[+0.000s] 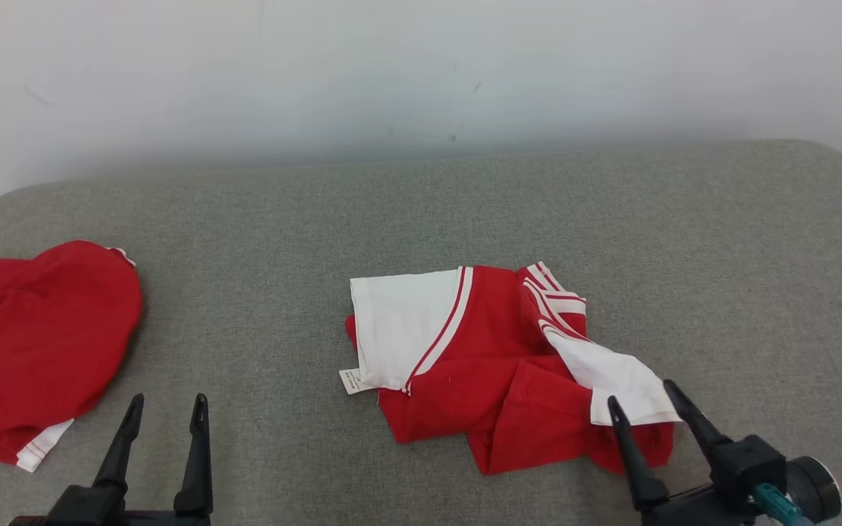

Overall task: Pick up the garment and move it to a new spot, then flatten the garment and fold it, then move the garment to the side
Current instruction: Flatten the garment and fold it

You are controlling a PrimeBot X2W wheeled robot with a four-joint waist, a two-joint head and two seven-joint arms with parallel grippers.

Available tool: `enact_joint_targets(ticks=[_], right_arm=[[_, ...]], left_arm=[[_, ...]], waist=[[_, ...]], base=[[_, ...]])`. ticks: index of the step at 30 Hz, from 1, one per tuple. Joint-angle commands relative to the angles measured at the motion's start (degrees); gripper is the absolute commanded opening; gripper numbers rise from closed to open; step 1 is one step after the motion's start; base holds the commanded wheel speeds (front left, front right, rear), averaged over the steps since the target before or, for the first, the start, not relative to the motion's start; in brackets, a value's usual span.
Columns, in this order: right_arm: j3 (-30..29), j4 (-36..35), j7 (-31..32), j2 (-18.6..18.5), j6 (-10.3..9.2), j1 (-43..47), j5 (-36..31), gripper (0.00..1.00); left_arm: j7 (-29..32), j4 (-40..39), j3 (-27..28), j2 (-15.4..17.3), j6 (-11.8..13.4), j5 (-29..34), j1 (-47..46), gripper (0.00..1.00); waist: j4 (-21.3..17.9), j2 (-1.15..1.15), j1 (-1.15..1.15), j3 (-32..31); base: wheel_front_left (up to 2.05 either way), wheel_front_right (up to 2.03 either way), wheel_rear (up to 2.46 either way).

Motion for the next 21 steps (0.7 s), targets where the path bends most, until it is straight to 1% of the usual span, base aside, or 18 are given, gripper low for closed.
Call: enact_joint_targets(ticks=[1,8,9,12,16,17,18,19,20,21], right_arm=[[0.7,-0.2,0.1,-0.7,0.02,-0.6,-0.8,1.0],[9.1,0.7,3.4,-6.0,0.02,-2.4,0.0,1.0],[10.5,1.3,3.9,-7.3,0.02,-3.2,0.1,1.0],[11.3,2.2,4.7,-8.7,0.02,-4.2,-0.2,1.0],[10.5,3.1,5.7,-9.7,0.02,-5.1,-1.0,1.0],[10.4,3.3,6.0,-9.9,0.02,-5.2,-1.2,0.93],[10.3,3.3,5.9,-9.9,0.02,-5.4,-1.1,0.45],[10.3,3.4,6.1,-10.1,0.02,-5.5,-1.0,0.18],[10.4,3.4,6.2,-10.2,0.02,-5.5,-0.8,0.0],[10.4,3.3,6.2,-10.3,0.02,-5.6,-0.6,0.0]], left_arm=[[-0.2,0.3,0.0,0.0,-0.1,0.6,-0.5,1.0],[-0.2,0.8,-0.3,-1.0,-0.6,0.9,-1.7,1.0],[-0.2,1.1,-0.4,-1.4,-0.9,1.0,-2.0,1.0],[-0.2,1.5,-0.3,-1.9,-1.4,1.0,-2.8,1.0],[-0.2,1.9,0.0,-2.7,-1.9,1.4,-3.2,1.0],[-0.2,2.0,0.1,-2.9,-1.9,1.5,-3.3,1.0],[-0.2,2.1,0.2,-3.1,-2.0,1.6,-3.4,1.0],[-0.2,2.2,0.3,-3.2,-2.2,1.7,-3.4,1.0],[-0.2,2.3,0.4,-3.4,-2.4,1.9,-3.4,1.0],[-0.2,2.3,0.6,-3.5,-2.4,2.1,-3.5,1.0]], waist=[[0.0,0.0,0.0,0.2],[0.2,0.0,0.0,2.0],[0.4,0.0,0.0,2.5],[0.7,0.0,0.0,3.2],[0.9,0.0,0.0,3.9],[0.9,0.0,0.0,4.0],[0.9,0.0,0.0,4.2],[0.9,0.0,0.0,4.3],[0.8,0.0,0.0,4.4],[0.8,0.0,0.0,4.5]], base=[[0.0,0.0,0.0],[0.0,0.0,0.0],[0.0,0.0,0.0],[0.0,0.0,0.0],[0.0,0.0,0.0],[0.0,0.0,0.0],[0.0,0.0,0.0],[0.0,0.0,0.0],[0.0,0.0,0.0],[0.0,0.0,0.0]])
